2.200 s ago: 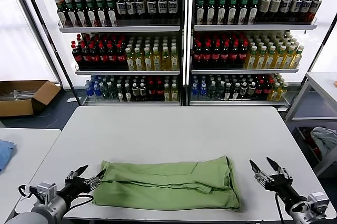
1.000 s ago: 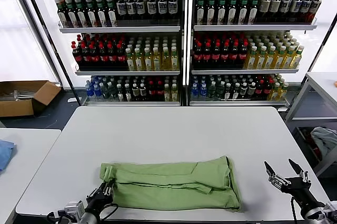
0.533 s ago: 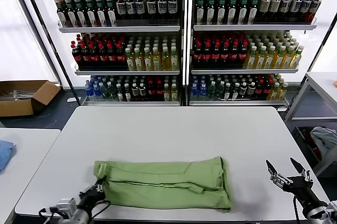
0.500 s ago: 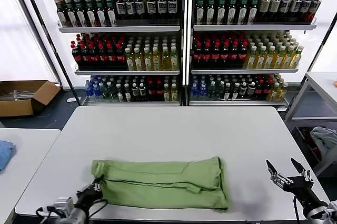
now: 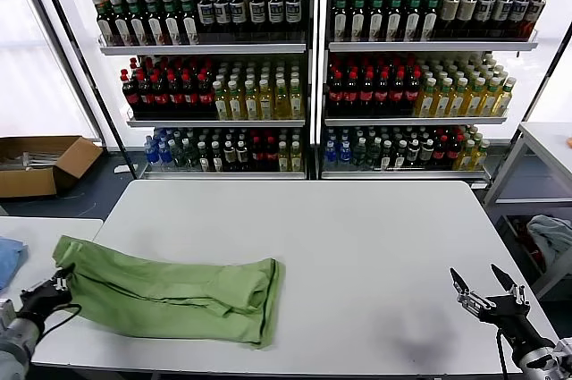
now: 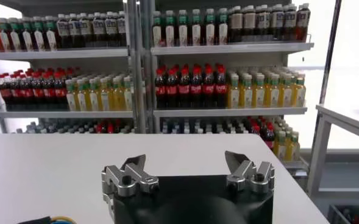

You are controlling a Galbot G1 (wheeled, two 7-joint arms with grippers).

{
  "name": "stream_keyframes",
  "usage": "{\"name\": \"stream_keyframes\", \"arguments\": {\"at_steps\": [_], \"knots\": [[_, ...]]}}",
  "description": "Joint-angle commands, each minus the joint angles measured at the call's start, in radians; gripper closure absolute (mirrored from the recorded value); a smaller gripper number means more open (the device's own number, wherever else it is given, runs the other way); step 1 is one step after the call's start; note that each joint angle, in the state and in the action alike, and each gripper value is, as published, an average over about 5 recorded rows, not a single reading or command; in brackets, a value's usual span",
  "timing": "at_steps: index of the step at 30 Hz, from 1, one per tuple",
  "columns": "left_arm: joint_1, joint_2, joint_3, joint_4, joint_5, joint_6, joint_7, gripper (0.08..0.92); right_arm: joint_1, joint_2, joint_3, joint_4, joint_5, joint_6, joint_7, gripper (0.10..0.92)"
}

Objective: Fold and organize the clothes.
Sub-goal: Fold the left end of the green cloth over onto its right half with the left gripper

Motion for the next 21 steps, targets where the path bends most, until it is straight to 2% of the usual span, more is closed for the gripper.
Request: {"name": "stream_keyframes", "arguments": {"at_steps": [1, 6, 10, 15, 21], "knots": [[-0.036, 0.044, -0.001, -0.186, -0.021, 0.051, 0.028, 0.908, -0.004, 0.001, 0.003, 0.001, 0.002, 0.001, 0.0, 0.203], [-0.058, -0.011, 0.123, -0.292, -0.061, 0.103, -0.014, 0.908, -0.013, 0.003, 0.006, -0.005, 0.001, 0.006, 0.0, 0.203], [-0.071, -0.084, 0.221, -0.349, -0.086, 0.127, -0.053, 0.908, -0.014, 0.006, -0.002, -0.01, -0.005, 0.009, 0.002, 0.203], [-0.075, -0.166, 0.326, -0.369, -0.093, 0.134, -0.082, 0.908, -0.016, 0.015, -0.01, -0.007, -0.011, 0.009, 0.002, 0.203], [-0.066, -0.225, 0.424, -0.356, -0.052, 0.141, -0.085, 0.908, -0.027, 0.021, -0.011, -0.005, -0.017, 0.014, 0.002, 0.203]]}}
